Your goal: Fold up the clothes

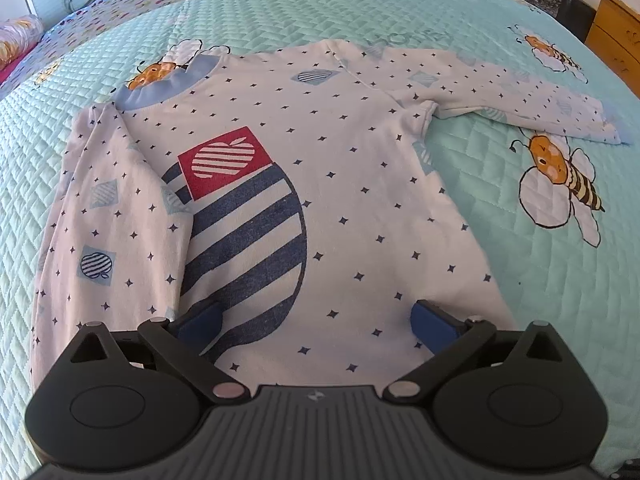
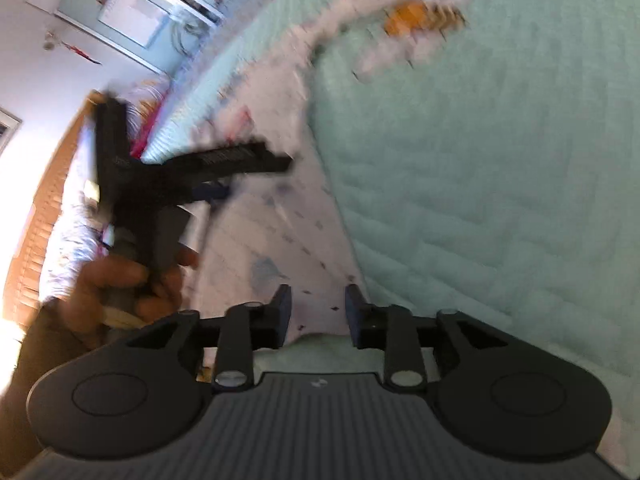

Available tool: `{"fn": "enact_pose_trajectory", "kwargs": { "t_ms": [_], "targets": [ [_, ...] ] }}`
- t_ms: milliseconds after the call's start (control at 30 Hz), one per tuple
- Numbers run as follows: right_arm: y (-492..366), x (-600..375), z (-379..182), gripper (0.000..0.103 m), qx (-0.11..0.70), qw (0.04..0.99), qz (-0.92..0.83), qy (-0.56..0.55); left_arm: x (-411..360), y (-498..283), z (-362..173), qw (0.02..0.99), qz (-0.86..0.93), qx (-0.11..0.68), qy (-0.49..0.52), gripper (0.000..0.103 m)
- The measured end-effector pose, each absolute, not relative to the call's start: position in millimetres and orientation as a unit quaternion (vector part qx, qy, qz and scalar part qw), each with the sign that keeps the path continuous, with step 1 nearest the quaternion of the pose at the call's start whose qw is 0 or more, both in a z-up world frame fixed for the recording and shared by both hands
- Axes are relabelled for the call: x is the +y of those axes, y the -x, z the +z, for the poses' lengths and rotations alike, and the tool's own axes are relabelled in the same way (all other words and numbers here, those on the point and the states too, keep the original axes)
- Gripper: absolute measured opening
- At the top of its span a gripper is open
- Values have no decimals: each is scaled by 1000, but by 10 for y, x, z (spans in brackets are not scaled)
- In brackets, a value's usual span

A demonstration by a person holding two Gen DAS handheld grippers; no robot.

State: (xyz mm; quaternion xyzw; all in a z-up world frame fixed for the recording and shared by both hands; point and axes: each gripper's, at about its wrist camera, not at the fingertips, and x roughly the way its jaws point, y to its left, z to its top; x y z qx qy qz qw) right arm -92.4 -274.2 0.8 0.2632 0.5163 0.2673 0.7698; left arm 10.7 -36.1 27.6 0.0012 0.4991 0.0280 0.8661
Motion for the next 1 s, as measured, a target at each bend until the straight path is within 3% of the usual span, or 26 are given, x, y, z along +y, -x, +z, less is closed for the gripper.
{"fn": "enact_pose_trajectory", "kwargs": {
  "t_ms": [33,100,167,300,333,367,400,500,600,667,767,1000],
  "targets": [
    [926,-2755,32,15,516,770,264,-266,-358,-107,277,866,27,499,-1,103],
    [930,-2780,82,17,516,770,258,-271,-357,-110,278,865,27,500,-1,103],
    [944,-2722,225,31,496,786,270,-250,-358,-110,278,865,28,500,-1,103],
    [827,-2554,138,37,494,770,314,-254,-349,-107,276,867,26,498,-1,103],
    [799,-2542,43,34,502,770,305,-247,-350,-108,275,866,26,499,-1,103],
    [772,-2533,-51,21,510,770,297,-241,-350,-110,279,866,26,500,-1,103],
    [781,-2591,-80,16,510,770,293,-249,-349,-112,282,865,26,501,-1,103],
    [844,-2778,-47,15,512,764,284,-270,-353,-118,300,864,26,502,-3,103],
    [937,-2941,19,23,503,763,287,-287,-363,-87,349,865,27,501,-3,101],
    [913,-3043,48,37,495,765,281,-300,-352,-40,397,864,28,502,2,99],
    [799,-3153,64,44,481,764,269,-335,-302,70,480,864,28,503,15,99],
    [486,-3494,-50,48,451,763,212,-410,-236,185,441,855,29,517,28,99]
  ]
}}
